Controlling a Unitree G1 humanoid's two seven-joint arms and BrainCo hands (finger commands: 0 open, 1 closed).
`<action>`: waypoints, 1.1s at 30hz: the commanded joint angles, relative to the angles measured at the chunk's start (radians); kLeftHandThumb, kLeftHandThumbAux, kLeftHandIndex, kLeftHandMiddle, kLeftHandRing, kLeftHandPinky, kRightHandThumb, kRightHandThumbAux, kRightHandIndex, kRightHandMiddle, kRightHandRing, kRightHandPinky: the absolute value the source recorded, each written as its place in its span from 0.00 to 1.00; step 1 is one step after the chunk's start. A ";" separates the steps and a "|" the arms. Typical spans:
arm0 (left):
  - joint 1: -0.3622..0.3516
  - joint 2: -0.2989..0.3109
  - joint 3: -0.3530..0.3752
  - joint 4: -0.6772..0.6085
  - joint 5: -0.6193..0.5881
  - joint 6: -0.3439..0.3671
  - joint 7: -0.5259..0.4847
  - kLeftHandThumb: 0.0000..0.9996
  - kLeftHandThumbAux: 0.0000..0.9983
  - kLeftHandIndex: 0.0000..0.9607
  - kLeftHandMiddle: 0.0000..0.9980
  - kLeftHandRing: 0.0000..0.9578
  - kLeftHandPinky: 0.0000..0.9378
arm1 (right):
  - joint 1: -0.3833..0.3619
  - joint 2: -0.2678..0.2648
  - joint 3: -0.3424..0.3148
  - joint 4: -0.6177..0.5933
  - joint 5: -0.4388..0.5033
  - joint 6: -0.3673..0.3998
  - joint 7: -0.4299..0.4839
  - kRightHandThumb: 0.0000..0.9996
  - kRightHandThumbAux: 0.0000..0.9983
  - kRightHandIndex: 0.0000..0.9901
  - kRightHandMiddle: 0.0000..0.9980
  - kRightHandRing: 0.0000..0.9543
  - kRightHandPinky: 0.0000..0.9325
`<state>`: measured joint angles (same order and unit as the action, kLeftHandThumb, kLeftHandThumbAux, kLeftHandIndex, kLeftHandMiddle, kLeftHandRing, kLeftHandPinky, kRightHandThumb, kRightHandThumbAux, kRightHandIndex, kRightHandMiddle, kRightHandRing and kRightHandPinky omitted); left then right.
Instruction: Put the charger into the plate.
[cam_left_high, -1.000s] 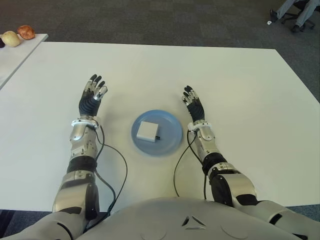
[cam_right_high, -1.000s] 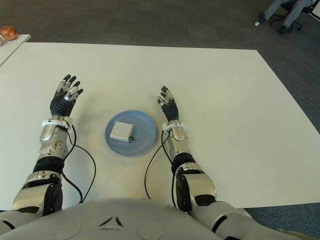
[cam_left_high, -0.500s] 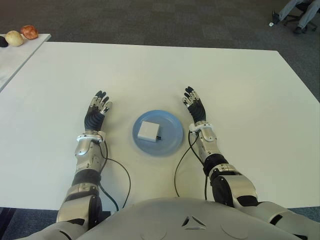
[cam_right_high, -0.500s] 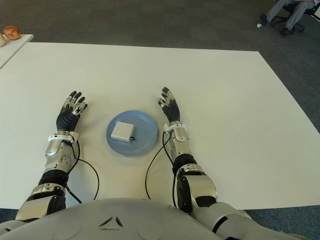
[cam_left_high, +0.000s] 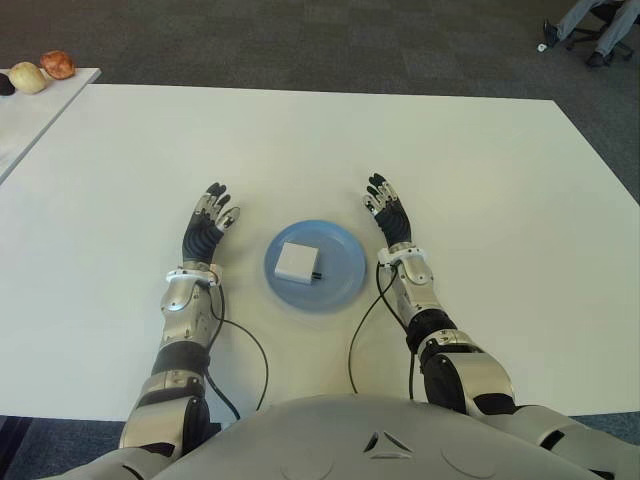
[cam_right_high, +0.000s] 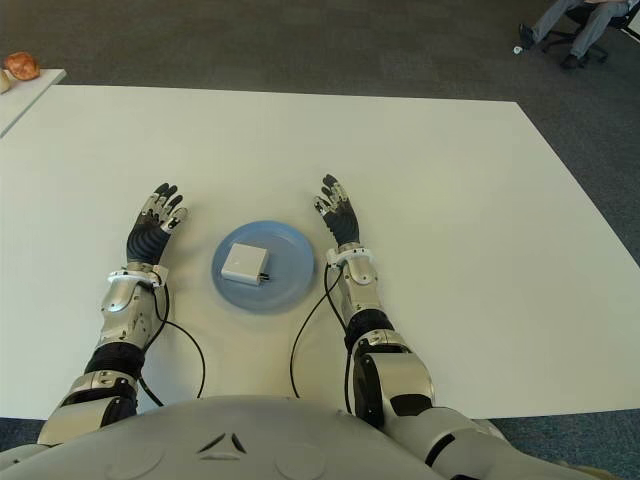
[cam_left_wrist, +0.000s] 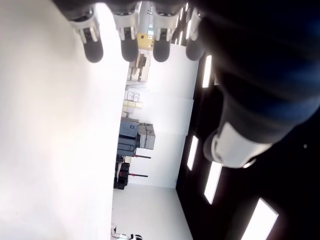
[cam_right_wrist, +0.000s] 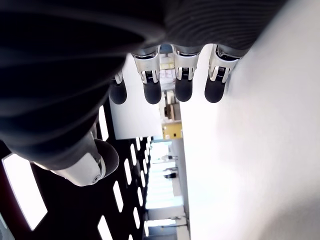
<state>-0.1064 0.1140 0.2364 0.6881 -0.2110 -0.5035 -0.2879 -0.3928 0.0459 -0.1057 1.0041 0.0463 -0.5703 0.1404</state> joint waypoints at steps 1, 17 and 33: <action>0.033 -0.003 -0.016 0.063 0.043 0.003 0.036 0.00 0.65 0.00 0.00 0.00 0.00 | 0.058 0.004 -0.002 0.025 0.006 0.043 -0.006 0.01 0.65 0.00 0.00 0.00 0.00; 0.028 0.004 -0.069 0.147 0.162 -0.091 0.150 0.00 0.61 0.00 0.00 0.00 0.01 | 0.069 0.003 -0.001 0.008 0.008 0.051 -0.002 0.02 0.65 0.00 0.00 0.00 0.00; 0.017 0.007 -0.111 0.190 0.214 -0.135 0.183 0.00 0.60 0.00 0.00 0.00 0.00 | 0.091 -0.001 0.006 -0.029 0.006 0.067 0.003 0.02 0.63 0.00 0.00 0.00 0.00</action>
<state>-0.1296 0.1403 0.1461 0.8173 -0.0233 -0.6652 -0.1246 -0.3574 0.0441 -0.0991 0.9485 0.0449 -0.5527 0.1423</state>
